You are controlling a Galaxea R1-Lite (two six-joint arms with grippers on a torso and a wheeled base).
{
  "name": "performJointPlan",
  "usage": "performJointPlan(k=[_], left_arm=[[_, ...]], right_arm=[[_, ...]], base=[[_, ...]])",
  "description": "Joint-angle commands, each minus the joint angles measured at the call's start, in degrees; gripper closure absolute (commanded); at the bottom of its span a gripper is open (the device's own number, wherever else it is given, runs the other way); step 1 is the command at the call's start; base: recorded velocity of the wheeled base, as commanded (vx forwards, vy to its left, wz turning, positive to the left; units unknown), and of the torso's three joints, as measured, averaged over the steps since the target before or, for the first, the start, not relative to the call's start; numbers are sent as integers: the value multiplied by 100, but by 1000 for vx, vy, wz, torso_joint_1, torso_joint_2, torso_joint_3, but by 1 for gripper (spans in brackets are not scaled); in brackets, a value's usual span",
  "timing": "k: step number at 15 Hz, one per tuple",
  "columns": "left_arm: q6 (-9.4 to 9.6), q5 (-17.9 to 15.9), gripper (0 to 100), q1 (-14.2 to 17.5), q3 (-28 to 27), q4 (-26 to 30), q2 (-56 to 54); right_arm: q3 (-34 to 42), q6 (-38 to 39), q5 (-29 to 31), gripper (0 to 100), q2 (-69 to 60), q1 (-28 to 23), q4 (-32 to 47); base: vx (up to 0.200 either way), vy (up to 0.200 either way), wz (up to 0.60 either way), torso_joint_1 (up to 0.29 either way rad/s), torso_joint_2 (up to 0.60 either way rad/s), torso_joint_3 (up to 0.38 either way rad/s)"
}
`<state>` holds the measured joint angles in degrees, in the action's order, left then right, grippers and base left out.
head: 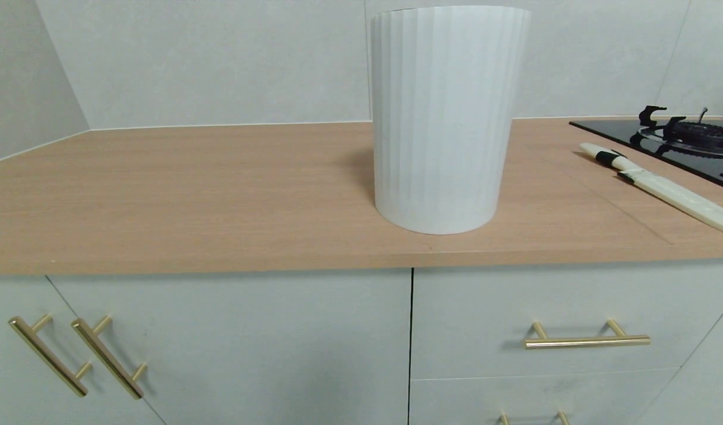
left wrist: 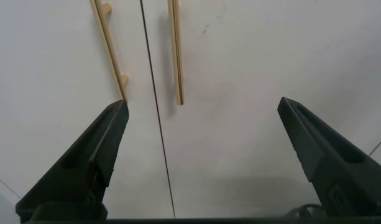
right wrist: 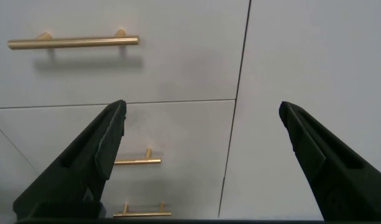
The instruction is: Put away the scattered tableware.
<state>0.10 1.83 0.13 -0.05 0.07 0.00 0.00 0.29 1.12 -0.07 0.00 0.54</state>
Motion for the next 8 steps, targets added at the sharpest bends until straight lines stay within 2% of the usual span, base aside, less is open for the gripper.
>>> performJointPlan(k=[1, 2, 8], left_arm=[[-1, 2, 0, 4, 5, 1, 9], [-1, 2, 0, -5, -4, 1, 9], [-1, 2, 0, -5, -4, 1, 9]], right_arm=[[-9, 6, 2, 0, 7, 0, -1], [0, 6, 2, 0, 7, 0, -1], [0, 6, 2, 0, 7, 0, -1]], base=[[0, -200, 0, 7, 7, 2], [0, -200, 0, -12, 7, 2], [0, 0, 0, 0, 0, 0]])
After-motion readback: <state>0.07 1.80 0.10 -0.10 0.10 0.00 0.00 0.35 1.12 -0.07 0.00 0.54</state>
